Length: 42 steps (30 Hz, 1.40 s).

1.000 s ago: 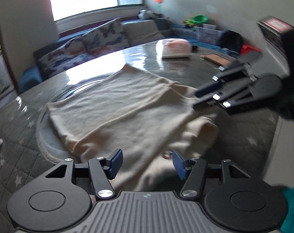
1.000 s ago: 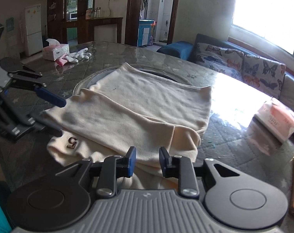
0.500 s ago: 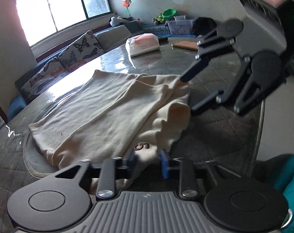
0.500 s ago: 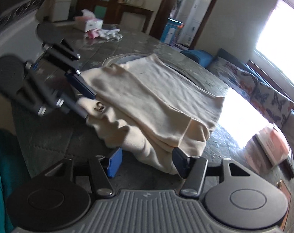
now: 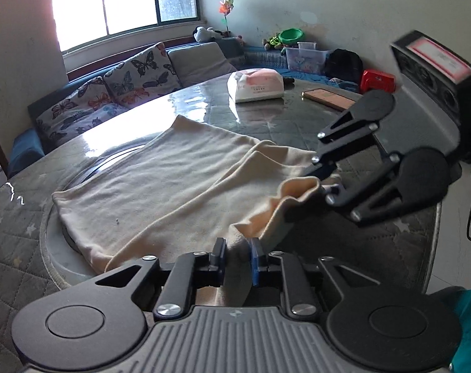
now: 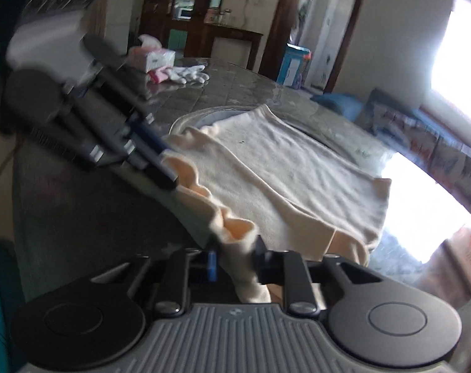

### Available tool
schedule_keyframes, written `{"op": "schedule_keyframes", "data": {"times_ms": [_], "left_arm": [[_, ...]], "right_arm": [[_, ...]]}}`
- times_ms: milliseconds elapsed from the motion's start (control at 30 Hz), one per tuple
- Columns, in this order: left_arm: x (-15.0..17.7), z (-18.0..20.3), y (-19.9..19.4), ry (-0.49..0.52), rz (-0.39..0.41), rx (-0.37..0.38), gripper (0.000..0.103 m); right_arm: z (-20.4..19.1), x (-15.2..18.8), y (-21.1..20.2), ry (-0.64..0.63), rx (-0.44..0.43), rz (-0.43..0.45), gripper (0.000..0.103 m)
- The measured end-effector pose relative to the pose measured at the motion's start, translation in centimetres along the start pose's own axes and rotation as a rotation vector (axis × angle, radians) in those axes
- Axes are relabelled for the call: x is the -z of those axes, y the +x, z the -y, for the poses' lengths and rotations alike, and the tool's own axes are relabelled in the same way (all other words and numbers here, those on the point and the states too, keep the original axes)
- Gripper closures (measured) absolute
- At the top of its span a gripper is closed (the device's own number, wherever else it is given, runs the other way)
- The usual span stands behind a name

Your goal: Fold clothes

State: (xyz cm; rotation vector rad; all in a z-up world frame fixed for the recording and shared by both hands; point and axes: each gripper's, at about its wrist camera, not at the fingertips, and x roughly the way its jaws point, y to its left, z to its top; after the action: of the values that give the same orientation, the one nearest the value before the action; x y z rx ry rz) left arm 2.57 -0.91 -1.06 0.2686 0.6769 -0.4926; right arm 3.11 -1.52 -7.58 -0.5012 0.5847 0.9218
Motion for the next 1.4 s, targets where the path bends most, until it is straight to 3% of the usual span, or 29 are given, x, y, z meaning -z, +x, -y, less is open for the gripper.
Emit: {"op": "schedule_keyframes", "data": {"times_ms": [67,133,333,367,433,533,833,1033,1167,1400], "left_arm": [[0.5,0.1,-0.3,0.003,-0.005,-0.007,0.074],[1.0,0.3,-0.5,0.004,-0.009,-0.022,0.053],[2.1,0.9,-0.4,0.043,-0.025,-0.072,0.049],[2.2,0.9,-0.2,0.052,-0.028,-0.082,0.050],[2.3,0.7,-0.1,0.054,-0.030,-0.084,0.077],[2.4,0.2,-0.4,0.038,-0.027,-0.065,0.094],[3.0,1.7,-4.5,0.060,0.009,-0.028,0.098],[4.6,3.8,-9.0,0.063,0.007,0.030,0.098],[5.2,4.4,-11.1,0.044,0.023,0.031,0.098],[3.5,2.7,-10.6,0.036,0.069,-0.001,0.098]], "right_arm": [[0.6,-0.2,0.0,0.041,-0.021,0.002,0.090],[1.2,-0.4,0.0,0.086,-0.040,0.001,0.092],[1.7,-0.6,0.2,0.126,-0.050,0.005,0.093],[1.7,-0.6,0.2,0.130,-0.049,0.005,0.094],[1.4,-0.5,0.0,0.129,-0.042,0.009,0.095],[0.8,-0.4,-0.6,0.124,-0.036,0.021,0.096],[-1.7,-0.4,-4.3,0.079,-0.057,0.052,0.097],[-4.9,-0.5,-8.6,0.050,-0.132,0.053,0.097],[-6.6,-0.8,-10.7,0.024,-0.171,0.051,0.097],[-5.7,-2.4,-10.5,0.045,-0.140,0.067,0.097]]}}
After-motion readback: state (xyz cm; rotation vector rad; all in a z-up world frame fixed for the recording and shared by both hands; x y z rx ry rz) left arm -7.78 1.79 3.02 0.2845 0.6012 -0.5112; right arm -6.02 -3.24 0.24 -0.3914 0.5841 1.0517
